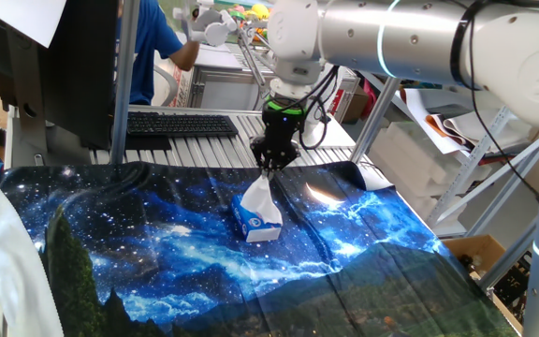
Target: Pull out a napkin
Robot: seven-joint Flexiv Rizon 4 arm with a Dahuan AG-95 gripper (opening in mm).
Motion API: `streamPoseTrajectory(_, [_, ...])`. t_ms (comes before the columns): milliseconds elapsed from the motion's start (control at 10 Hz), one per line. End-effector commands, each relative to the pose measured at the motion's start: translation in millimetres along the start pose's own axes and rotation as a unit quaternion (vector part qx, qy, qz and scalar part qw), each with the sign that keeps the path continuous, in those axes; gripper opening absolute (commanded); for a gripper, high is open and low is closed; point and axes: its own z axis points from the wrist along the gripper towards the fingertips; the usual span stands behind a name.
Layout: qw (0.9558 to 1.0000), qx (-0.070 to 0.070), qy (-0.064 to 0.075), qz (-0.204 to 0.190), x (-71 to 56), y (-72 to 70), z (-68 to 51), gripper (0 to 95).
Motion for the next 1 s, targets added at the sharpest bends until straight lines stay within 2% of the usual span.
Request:
streamPoseTrajectory(100, [1.0000,-0.001,-0.008,0.002,1.7,-0.9,0.2,0.0])
streamPoseTrajectory(200, [0.9999,-0.002,-0.011,-0.001,1.7,-0.9,0.2,0.0])
streamPoseTrajectory(400, [0.9998,-0.007,-0.007,-0.018,1.7,-0.9,0.2,0.0])
streamPoseTrajectory(800, [0.9994,-0.004,-0.011,-0.032,1.7,-0.9,0.2,0.0])
streamPoseTrajectory(1000, [0.9995,-0.002,-0.008,-0.031,1.7,-0.9,0.2,0.0])
